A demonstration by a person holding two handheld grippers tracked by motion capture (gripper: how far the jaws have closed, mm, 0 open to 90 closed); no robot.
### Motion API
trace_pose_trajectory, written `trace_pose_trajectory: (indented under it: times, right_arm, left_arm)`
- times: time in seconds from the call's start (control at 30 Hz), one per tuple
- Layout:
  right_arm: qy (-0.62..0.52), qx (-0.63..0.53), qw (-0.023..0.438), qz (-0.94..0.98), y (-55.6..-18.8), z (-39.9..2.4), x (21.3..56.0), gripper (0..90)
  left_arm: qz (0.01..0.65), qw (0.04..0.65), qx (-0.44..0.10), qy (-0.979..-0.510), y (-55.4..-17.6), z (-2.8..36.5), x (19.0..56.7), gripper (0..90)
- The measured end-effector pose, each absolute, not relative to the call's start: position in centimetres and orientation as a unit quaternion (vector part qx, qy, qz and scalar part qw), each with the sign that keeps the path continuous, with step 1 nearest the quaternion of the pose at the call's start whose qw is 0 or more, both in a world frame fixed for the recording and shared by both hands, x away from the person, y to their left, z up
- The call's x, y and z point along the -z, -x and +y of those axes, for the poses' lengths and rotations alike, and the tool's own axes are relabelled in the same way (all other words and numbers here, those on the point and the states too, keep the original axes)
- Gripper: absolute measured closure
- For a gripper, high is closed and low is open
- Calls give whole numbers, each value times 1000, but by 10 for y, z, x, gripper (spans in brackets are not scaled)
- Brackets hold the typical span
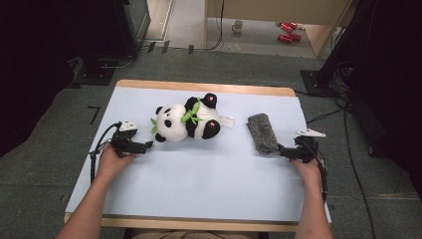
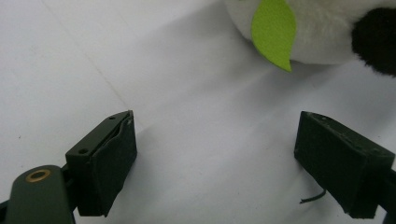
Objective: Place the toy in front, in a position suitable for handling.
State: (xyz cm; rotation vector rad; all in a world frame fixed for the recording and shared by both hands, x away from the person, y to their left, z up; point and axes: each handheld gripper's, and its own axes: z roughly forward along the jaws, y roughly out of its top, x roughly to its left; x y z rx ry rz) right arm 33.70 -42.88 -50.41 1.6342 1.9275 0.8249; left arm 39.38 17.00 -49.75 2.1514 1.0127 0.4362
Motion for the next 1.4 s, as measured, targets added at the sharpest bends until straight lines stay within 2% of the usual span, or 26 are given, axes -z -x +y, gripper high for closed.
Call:
trace_pose_trajectory:
  times: [0.93,1.27,1.4]
  right_arm:
    - [-597,-301,239,704,-337,-429,504,49]
    - [-598,-300,241,704,-337,-428,504,49]
    - [-598,-299,241,703,-337,-428,504,49]
  left_arm:
    - [410,341,-166,-830,-396,166,494,140]
    - [433,332,-142,-826,-399,168,485,160]
    - [436,348,-135,-819,-397,171,476,160]
